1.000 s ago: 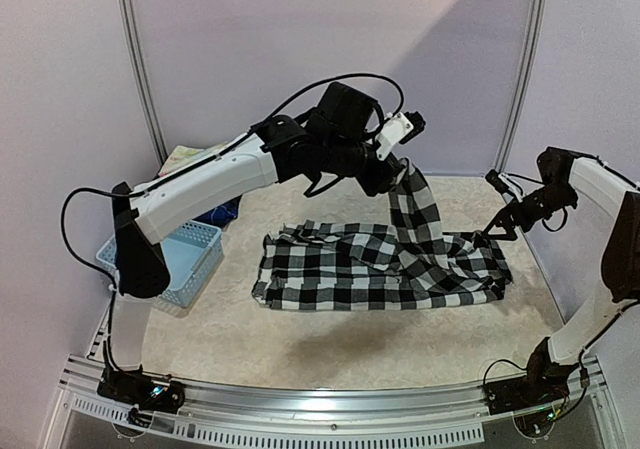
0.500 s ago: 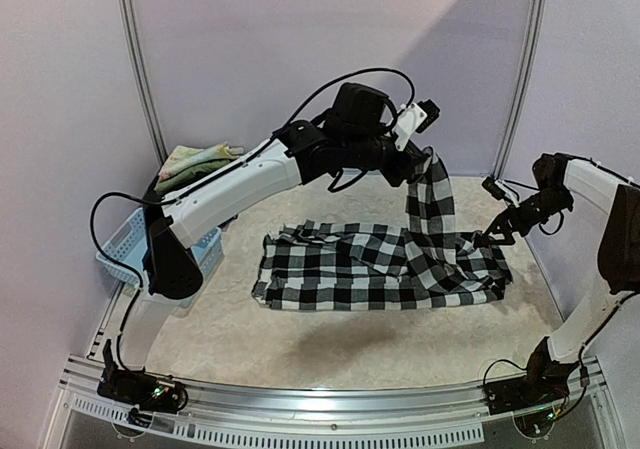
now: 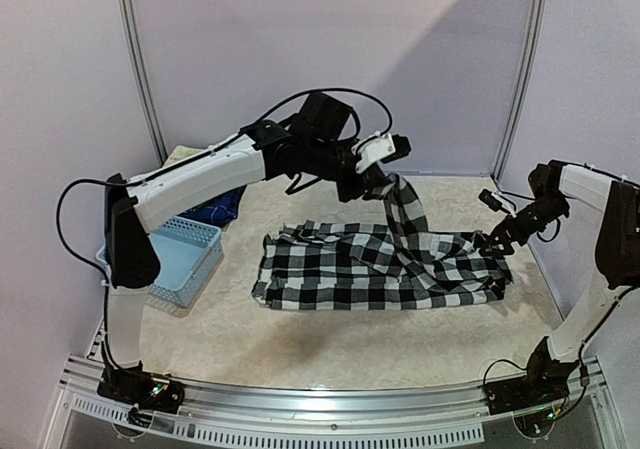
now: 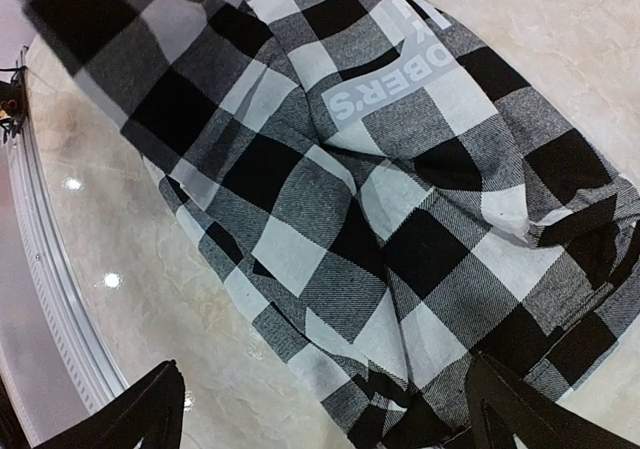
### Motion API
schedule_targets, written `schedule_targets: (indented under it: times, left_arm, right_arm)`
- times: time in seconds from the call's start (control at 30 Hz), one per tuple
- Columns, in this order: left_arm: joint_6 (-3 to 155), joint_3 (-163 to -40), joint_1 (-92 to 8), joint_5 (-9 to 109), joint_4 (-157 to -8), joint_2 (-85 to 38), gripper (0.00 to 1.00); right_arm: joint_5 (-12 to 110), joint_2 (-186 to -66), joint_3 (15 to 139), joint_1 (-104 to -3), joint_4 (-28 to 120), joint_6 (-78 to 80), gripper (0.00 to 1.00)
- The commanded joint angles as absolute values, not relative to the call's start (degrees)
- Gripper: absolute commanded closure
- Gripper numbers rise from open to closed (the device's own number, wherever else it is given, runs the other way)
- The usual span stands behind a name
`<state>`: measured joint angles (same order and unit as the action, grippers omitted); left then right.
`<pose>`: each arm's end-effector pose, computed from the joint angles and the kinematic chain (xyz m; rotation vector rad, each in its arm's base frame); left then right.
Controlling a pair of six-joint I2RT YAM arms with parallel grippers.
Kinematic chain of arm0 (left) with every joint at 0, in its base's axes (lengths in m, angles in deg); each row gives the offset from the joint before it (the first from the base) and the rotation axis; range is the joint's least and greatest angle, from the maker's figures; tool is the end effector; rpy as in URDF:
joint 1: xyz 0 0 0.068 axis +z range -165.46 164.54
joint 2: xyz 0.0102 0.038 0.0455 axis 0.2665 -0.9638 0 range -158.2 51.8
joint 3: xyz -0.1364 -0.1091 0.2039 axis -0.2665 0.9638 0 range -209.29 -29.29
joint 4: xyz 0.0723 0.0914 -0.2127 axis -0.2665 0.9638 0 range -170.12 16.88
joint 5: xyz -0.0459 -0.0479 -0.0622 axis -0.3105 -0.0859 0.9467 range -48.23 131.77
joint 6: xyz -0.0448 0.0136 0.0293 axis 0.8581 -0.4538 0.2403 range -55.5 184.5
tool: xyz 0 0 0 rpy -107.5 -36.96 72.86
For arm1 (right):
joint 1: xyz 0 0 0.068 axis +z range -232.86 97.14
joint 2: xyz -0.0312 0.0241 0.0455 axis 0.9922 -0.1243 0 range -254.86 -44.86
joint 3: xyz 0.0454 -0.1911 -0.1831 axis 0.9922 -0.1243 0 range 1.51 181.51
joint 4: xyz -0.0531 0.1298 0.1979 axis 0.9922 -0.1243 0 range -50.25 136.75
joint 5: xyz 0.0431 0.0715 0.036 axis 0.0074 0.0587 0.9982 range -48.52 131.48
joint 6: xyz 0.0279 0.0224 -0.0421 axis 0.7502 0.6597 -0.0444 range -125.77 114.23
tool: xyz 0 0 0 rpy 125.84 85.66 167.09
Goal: Fold and stack the mixed laundry pile
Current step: Adjust the rectangle-folded shirt at the center of the board.
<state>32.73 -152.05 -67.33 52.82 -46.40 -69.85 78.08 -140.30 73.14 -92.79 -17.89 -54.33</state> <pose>0.2864 -0.3765 0.3390 1.5207 1.5285 -0.4109 0.2769 -0.0257 0.2319 -0.9063 2.5490 0.7627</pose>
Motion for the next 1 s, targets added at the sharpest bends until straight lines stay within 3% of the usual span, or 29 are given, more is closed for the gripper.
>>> schedule_targets:
  times: [0.0, 0.23, 0.6, 0.83, 0.97]
  left_arm:
    - [17.1, -137.3, -68.3, 55.2, -48.5, -60.4, 1.0]
    - [-0.4, -121.8, -68.2, 48.3, -49.8, -52.4, 1.0]
    - [-13.3, -113.5, -67.1, 34.2, -48.6, -54.8, 0.99]
    - [-13.3, -110.1, -66.4, 21.2, -44.3, -53.3, 0.86]
    - [-5.7, -108.6, -66.8, 20.6, -40.7, -48.9, 0.78]
  right_arm:
    - [78.1, -142.3, 72.7, -93.2, -17.4, -55.4, 0.01]
    - [79.5, -144.5, 74.2, -93.2, -17.9, -55.5, 0.01]
    - [80.8, -145.4, 75.7, -93.2, -19.6, -55.9, 0.01]
    - [80.9, -145.3, 75.7, -93.2, -20.0, -56.7, 0.01]
    - [81.4, -145.3, 76.1, -93.2, -20.3, -56.7, 0.01]
